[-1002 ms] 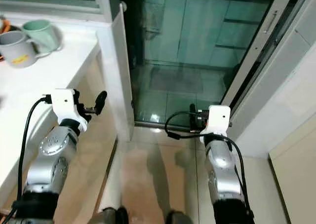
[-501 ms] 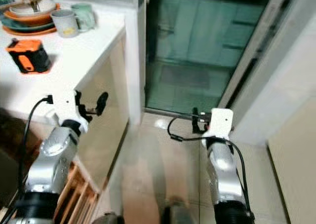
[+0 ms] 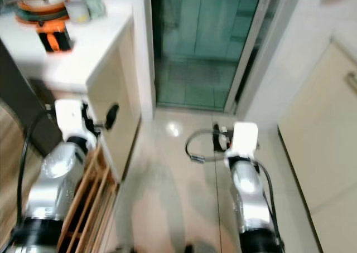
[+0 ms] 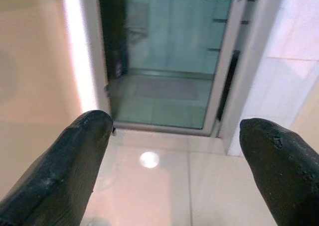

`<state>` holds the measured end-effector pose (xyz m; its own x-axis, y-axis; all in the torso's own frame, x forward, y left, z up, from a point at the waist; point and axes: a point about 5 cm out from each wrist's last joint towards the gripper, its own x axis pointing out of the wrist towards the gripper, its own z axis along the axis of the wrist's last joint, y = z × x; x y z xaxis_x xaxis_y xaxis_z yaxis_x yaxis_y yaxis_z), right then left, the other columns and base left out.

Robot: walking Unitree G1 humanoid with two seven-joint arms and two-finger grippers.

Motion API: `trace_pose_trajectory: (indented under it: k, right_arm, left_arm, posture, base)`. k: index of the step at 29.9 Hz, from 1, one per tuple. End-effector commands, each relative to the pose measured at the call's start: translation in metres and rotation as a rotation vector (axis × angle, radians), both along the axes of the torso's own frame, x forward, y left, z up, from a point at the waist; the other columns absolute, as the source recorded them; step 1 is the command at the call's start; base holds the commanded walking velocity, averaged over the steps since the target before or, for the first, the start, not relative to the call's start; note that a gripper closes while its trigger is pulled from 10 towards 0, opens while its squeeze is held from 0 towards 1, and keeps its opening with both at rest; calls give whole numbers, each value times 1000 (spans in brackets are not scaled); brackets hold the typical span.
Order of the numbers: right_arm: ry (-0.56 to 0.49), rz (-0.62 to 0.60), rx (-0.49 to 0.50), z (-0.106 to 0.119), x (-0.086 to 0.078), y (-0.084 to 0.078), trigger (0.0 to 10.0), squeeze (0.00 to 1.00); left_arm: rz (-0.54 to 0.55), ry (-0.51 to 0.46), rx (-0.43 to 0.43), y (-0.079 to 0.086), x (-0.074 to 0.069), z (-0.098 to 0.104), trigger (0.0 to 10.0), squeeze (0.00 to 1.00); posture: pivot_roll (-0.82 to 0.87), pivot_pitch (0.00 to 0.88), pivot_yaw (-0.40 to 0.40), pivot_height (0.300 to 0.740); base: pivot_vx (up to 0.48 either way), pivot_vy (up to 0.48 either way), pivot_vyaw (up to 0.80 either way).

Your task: Restocking fridge

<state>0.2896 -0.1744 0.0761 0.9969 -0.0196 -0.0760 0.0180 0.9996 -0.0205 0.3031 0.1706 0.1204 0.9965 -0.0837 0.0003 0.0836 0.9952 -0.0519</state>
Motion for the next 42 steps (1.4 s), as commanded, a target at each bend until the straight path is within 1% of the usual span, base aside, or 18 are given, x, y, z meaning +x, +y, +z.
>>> trace_pose_trajectory:
  k: [1, 4, 8, 17, 18, 20, 25, 30, 33, 35, 42]
  right_arm:
    - [-36, 13, -25, 7, 1, 0, 10000, 0]
    - [-53, 30, -39, 12, 2, 3, 10000, 0]
    - [-73, 43, -18, 21, 6, 5, 10000, 0]
    - [-35, 7, 15, 12, 4, 1, 10000, 0]
    - [-32, 7, 15, 12, 4, 1, 10000, 0]
    - [-30, 6, 9, 12, 4, 2, 10000, 0]
    - [-40, 21, -10, 14, 5, 4, 10000, 0]
    - [-44, 27, -14, 15, 6, 5, 10000, 0]
    - [-51, 44, -24, 16, 8, 8, 10000, 0]
    - [-51, 46, -24, 16, 8, 9, 10000, 0]
    - [-43, 43, -21, 13, 6, 8, 10000, 0]
  left_arm:
    - [3, -2, -4, 0, -2, -1, 10000, 0]
    - [4, -3, -6, -1, -3, -1, 10000, 0]
    - [10, -4, -11, -2, -4, -2, 10000, 0]
    - [12, 4, -4, 0, -6, -6, 10000, 0]
    - [24, 4, 23, 1, -5, -5, 10000, 0]
    - [3, -7, 47, 0, -5, -4, 10000, 0]
    - [-28, -31, 43, -3, -5, 0, 10000, 0]
    - [-36, -45, 56, -3, -5, 3, 10000, 0]
    - [-49, -66, 87, -5, -3, 7, 10000, 0]
    - [-53, -68, 91, -6, -3, 7, 10000, 0]
    - [-70, -72, 87, -10, -3, 7, 10000, 0]
  posture:
    - [-124, 0, 21, 740]
    - [-124, 0, 16, 740]
    - [-123, 0, 9, 740]
    - [-121, 0, 15, 740]
    - [-121, 0, 16, 740]
    - [-119, 0, 16, 740]
    - [-116, 0, 15, 740]
    - [-116, 0, 15, 740]
    - [-114, 0, 15, 740]
    - [-114, 0, 15, 740]
    - [-116, 0, 16, 740]
  base:
    - [-480, 0, 0]
    - [-480, 0, 0]
    - [-480, 0, 0]
    - [-480, 0, 0]
    - [-480, 0, 0]
    - [0, 0, 0]
    - [0, 0, 0]
    - [0, 0, 0]
    - [0, 0, 0]
    - [0, 0, 0]
    - [0, 446, 0]
